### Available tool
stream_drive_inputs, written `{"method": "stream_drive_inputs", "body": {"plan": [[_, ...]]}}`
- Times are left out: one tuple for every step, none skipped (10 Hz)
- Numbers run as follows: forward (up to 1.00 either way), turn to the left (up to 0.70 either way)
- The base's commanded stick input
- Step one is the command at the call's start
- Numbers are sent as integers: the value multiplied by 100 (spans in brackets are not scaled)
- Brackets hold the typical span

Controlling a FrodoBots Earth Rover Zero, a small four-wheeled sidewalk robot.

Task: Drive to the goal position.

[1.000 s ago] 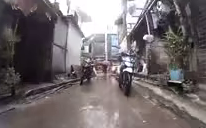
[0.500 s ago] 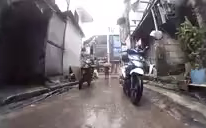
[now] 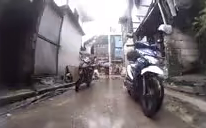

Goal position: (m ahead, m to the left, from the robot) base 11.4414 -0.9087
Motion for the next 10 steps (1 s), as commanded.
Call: {"method": "stream_drive_inputs", "body": {"plan": [[99,0],[99,0],[99,0],[99,0],[99,0],[99,0],[99,0],[99,0],[99,0],[99,0]]}}
